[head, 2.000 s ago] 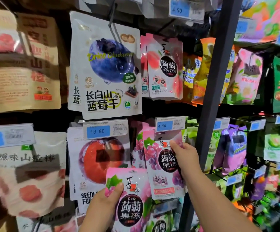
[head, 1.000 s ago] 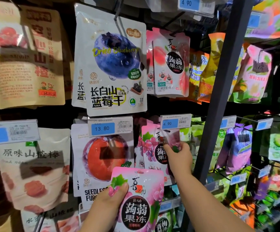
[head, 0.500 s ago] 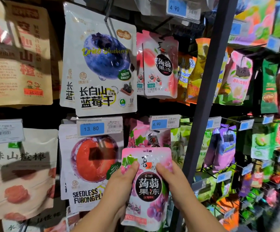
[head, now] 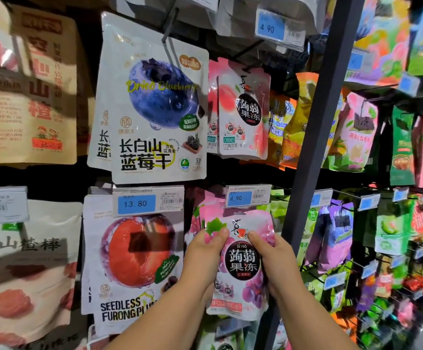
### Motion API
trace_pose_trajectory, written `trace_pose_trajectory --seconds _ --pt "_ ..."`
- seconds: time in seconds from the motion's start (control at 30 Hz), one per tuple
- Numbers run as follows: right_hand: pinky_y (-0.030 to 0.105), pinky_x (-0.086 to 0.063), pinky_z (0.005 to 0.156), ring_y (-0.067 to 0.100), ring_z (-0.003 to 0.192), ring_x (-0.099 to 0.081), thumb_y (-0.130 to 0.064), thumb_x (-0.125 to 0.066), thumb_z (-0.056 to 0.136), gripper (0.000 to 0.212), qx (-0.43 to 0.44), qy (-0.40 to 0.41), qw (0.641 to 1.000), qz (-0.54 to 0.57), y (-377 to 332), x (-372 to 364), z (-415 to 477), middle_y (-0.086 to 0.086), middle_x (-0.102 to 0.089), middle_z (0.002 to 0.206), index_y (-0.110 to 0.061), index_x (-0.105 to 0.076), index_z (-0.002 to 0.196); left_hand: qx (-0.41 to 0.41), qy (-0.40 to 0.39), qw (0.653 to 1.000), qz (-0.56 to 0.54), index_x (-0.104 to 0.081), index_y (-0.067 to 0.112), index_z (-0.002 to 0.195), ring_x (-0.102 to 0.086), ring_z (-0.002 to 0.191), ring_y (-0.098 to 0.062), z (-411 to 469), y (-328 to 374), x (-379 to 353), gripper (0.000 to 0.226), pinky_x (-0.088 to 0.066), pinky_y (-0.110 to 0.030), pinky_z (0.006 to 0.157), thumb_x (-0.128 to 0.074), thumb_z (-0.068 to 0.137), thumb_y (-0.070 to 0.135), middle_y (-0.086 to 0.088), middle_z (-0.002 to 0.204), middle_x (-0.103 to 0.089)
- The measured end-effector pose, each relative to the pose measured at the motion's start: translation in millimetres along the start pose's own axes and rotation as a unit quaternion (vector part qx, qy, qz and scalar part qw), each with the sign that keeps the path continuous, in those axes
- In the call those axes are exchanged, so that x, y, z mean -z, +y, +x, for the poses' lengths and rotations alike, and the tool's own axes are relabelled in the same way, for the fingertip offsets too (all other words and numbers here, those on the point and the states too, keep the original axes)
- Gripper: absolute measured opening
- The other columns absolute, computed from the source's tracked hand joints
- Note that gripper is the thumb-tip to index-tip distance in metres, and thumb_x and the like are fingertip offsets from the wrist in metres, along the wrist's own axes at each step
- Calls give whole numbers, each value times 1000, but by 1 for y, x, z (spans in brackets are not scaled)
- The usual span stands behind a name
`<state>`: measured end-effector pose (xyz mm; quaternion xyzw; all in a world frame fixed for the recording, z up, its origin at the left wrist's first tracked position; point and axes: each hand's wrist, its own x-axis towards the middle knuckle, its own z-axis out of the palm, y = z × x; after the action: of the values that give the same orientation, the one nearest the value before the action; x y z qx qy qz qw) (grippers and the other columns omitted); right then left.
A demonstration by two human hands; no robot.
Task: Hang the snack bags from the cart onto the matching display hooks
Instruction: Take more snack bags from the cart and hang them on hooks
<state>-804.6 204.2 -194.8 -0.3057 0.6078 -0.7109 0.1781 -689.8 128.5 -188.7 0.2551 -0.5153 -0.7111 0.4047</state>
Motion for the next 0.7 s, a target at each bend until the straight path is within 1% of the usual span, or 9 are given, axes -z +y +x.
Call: trace_pose_trajectory --seconds 0.07,0.13,0.2,0.27,0.37,0.43,0.5,0.57,0.7 --pt "60 -54 85 37 88 -72 -43 -78 69 48 3 12 1000 -6 -2 -3 5 16 -75 90 -4 -68 94 -6 -2 1000 2 -65 17 100 -71 89 -30 10 1 -1 43 -57 -52 84 -75 71 48 -13 101 -72" --pt "60 -54 85 36 88 -71 -50 -76 64 54 14 12 1000 -18 0 -4 12 15 -75 89 -5 -67 92 -19 6 1000 -10 -68 18 98 -71 90 -36 22 -3 -2 55 -54 -58 85 -74 59 55 -15 101 -72" --pt "60 -54 85 36 88 -71 -54 -75 65 53 22 13 999 -33 1 -3 17 13 -74 88 -7 -67 89 -30 18 999 -18 -68 18 106 -70 93 -37 31 -2 -2 65 -53 -59 87 -74 56 58 -15 103 -72" --pt "59 -53 86 36 90 -70 -60 -73 60 59 29 10 998 -46 3 -3 22 13 -74 88 -8 -67 88 -40 25 998 -38 -60 16 122 -69 101 -30 41 -4 -1 86 -52 -54 92 -78 53 63 -10 116 -70" --pt "60 -52 87 40 91 -69 -59 -74 59 66 33 3 998 -51 7 -4 27 18 -73 90 -2 -65 91 -42 33 997 -48 -54 14 128 -64 112 -30 56 -9 1 105 -49 -54 97 -80 45 74 -10 130 -62" --pt "60 -53 86 40 90 -69 -56 -74 61 64 36 3 998 -49 8 -5 28 18 -73 89 0 -64 91 -51 44 997 -34 -56 18 128 -63 114 -28 64 -14 1 105 -48 -52 98 -76 45 78 -7 130 -62" --pt "57 -54 86 40 90 -69 -47 -76 70 53 37 6 998 -54 8 -5 28 17 -73 88 1 -64 90 -61 56 996 -18 -58 21 126 -62 115 -28 69 -18 1 101 -49 -51 98 -73 46 80 -5 129 -63" --pt "56 -54 85 41 90 -69 -34 -74 81 41 32 6 998 -55 9 -6 30 20 -72 89 4 -63 91 -55 65 996 -23 -58 22 126 -63 114 -29 68 -18 0 96 -49 -52 97 -73 49 77 -6 129 -64" --pt "49 -56 81 36 88 -70 -27 -71 86 31 24 7 998 -63 9 -8 36 18 -73 87 3 -64 89 -64 89 994 -2 -57 20 129 -63 113 -28 66 -13 -4 86 -50 -51 96 -67 58 69 -4 130 -62"
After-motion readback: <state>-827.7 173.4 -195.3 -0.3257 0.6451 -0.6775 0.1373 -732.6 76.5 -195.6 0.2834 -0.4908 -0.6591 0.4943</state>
